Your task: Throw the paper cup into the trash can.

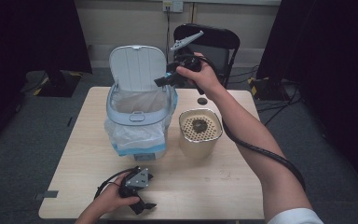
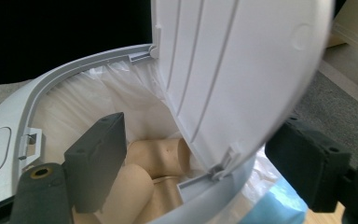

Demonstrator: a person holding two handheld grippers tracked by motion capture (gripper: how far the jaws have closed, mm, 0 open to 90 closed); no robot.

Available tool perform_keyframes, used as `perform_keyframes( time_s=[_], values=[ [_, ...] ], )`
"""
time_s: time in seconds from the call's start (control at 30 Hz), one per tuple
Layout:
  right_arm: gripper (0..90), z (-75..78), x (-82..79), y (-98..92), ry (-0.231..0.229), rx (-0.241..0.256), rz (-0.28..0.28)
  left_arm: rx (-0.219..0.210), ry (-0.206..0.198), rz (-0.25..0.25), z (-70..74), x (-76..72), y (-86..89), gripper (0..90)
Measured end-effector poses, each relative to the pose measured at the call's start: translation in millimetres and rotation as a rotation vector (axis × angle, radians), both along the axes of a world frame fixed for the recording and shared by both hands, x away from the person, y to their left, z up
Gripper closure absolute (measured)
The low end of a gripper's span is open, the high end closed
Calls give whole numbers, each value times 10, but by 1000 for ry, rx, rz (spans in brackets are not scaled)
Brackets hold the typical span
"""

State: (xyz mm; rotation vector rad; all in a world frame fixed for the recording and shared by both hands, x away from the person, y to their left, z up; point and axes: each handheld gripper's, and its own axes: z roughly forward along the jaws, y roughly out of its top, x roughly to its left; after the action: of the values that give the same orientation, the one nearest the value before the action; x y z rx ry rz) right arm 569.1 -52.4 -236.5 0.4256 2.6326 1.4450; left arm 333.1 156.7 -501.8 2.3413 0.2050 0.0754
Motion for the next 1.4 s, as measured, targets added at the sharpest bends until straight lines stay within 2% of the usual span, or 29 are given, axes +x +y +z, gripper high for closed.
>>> perform_keyframes(
  time_s=[0.2, 0.33, 0.53, 0.63, 0.83, 0.97, 1.17, 1.4],
  values=[
    [193, -12, -28, 40, -4, -11, 5, -1, 1, 1, -1, -1, 0, 0],
    [189, -27, -42, 21, -2, 5, 7, 0, 0, 0, 0, 0, 0, 0],
    [199, 14, -100, 14, -6, -7, 25, 2, -1, -1, 1, 1, 1, 0],
    [196, 54, -169, 12, -27, -9, 31, 7, -2, -2, 5, 2, 3, 0],
    [201, 237, -388, 36, -49, 31, 85, 12, -2, -3, 7, 2, 4, 0],
    [201, 252, -505, 90, -53, 22, 114, 11, -2, -3, 7, 2, 4, 0],
    [200, 195, -629, 205, -26, 12, 144, 11, -2, -3, 7, 2, 4, 0],
    [219, 57, -653, 278, 43, 9, 165, 3, 0, -3, 1, 2, 2, 0]
  ],
)
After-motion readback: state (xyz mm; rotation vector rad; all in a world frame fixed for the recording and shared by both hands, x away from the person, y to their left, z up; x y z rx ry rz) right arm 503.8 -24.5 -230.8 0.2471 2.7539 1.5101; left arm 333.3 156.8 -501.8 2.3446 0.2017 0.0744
